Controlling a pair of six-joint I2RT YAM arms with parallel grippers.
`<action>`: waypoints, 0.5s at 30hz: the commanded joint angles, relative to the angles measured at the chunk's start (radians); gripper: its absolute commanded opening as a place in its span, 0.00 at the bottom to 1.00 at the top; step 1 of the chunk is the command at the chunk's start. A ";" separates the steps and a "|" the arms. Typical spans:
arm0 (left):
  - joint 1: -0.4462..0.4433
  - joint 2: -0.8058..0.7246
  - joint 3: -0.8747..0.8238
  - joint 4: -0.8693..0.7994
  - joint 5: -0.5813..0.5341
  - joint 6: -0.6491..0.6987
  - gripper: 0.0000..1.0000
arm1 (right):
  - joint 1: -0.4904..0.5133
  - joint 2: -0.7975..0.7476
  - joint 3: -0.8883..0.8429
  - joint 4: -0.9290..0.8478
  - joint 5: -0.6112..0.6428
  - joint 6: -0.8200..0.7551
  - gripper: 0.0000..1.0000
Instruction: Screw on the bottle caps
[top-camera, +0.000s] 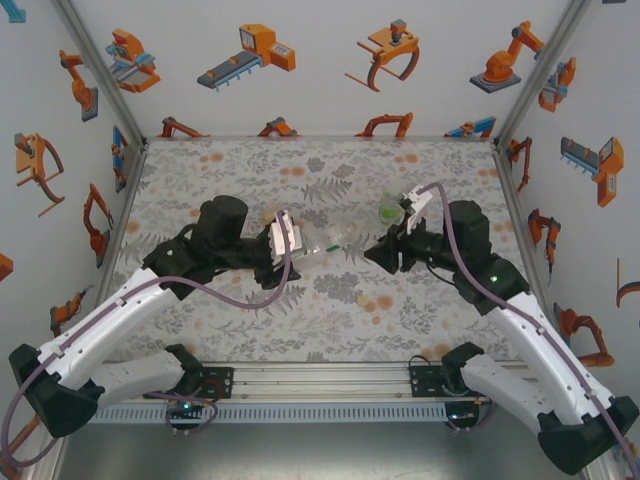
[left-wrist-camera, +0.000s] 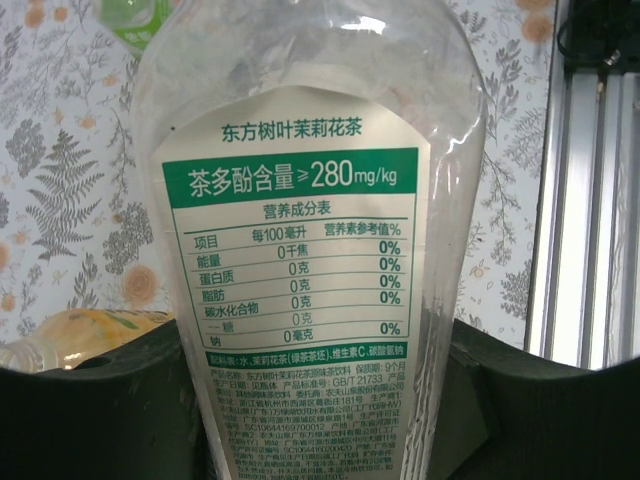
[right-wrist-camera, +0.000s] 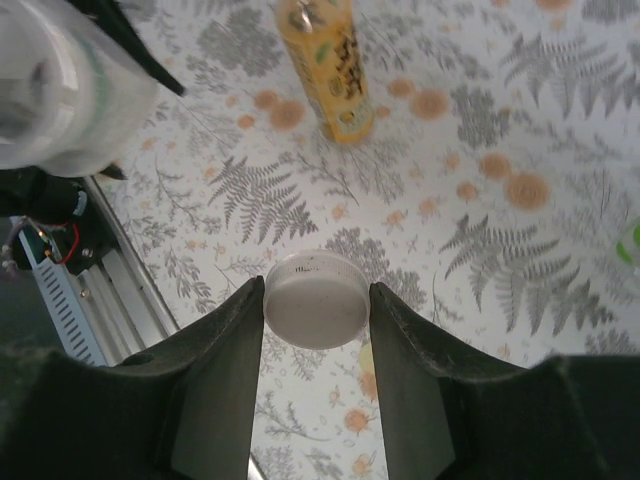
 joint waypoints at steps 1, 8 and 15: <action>-0.016 -0.036 -0.014 -0.019 0.018 0.111 0.34 | -0.005 -0.033 0.022 0.016 -0.153 -0.154 0.26; -0.021 -0.038 -0.019 -0.023 -0.008 0.127 0.25 | -0.003 -0.065 0.084 -0.064 -0.307 -0.316 0.27; -0.027 -0.038 -0.031 -0.038 0.011 0.141 0.20 | -0.003 -0.094 0.104 -0.070 -0.390 -0.467 0.27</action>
